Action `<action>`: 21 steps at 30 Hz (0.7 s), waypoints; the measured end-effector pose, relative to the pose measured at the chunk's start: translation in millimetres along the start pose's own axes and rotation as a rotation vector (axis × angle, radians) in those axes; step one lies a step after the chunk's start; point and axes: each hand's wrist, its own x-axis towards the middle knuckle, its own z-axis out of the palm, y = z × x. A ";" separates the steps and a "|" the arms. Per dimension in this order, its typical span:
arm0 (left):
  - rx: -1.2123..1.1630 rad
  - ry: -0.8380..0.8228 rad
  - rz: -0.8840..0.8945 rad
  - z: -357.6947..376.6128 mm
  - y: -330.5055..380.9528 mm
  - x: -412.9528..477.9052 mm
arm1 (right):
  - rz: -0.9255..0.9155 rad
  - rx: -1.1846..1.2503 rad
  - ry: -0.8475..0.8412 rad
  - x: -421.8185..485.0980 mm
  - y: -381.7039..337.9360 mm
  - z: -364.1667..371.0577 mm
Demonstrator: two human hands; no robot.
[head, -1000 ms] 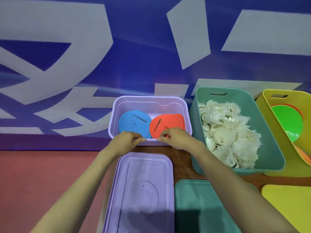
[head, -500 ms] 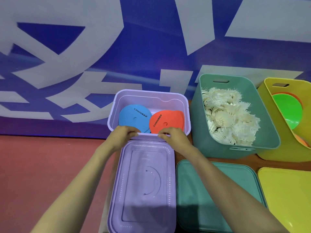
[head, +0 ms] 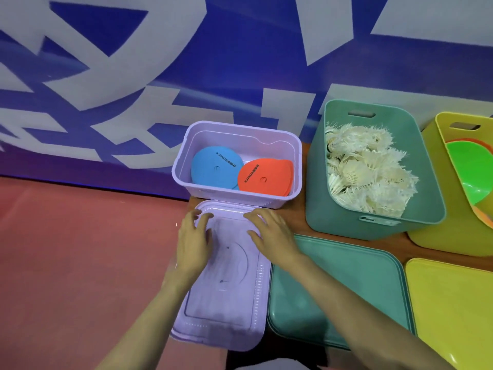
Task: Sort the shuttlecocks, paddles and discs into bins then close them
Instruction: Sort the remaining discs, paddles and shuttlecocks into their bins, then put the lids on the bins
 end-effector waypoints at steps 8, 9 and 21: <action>0.092 -0.181 -0.457 31.6 -23.3 -9.3 | 0.233 -0.023 -0.385 -20.0 19.5 23.5; 0.075 -0.178 -0.458 32.2 -24.4 -7.4 | 0.239 0.010 -0.396 -21.7 20.7 24.3; -0.459 -0.070 -0.501 -52.2 13.4 -2.9 | 0.281 0.263 -0.202 -36.8 22.8 10.9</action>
